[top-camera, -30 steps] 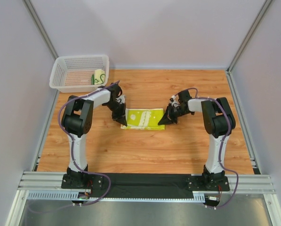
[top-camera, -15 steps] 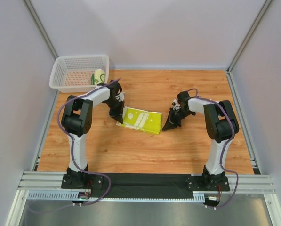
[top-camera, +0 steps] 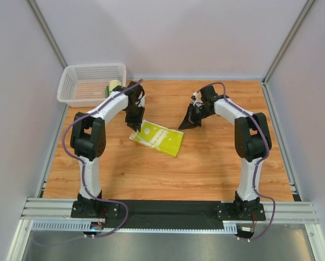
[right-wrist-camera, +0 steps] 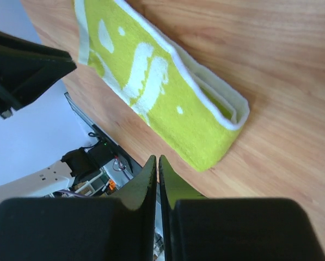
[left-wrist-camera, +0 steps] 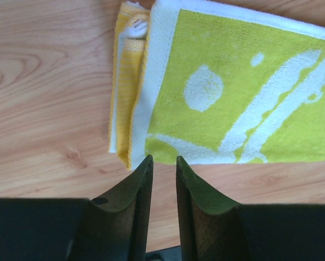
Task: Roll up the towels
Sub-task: Fold the towel, then roll the towel
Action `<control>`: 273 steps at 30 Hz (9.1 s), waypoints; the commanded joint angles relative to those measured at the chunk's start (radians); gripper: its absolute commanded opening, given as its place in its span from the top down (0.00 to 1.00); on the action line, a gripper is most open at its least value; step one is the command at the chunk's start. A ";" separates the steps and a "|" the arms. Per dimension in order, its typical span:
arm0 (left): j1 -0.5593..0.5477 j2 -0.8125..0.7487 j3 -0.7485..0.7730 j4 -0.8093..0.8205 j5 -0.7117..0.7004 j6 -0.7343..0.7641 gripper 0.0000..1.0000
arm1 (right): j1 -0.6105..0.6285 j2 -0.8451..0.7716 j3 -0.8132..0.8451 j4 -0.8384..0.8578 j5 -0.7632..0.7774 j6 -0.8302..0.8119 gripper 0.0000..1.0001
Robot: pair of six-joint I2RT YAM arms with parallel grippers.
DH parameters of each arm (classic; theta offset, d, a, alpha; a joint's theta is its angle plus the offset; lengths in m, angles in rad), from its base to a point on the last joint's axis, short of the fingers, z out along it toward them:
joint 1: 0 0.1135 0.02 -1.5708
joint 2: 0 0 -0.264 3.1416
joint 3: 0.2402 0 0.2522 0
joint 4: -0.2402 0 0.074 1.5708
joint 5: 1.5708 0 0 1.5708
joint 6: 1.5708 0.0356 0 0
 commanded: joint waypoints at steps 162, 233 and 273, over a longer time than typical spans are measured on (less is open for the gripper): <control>-0.579 -0.200 -0.297 0.339 -0.137 0.104 0.90 | 0.005 -0.040 -0.204 -0.010 0.084 0.150 0.44; -0.163 -0.108 -0.285 0.181 0.449 -0.169 0.92 | -0.046 -0.095 0.073 -0.201 0.195 -0.011 0.51; -0.068 0.102 -0.110 0.014 0.386 -0.137 0.75 | 0.186 0.180 0.174 -0.037 -0.011 -0.114 0.82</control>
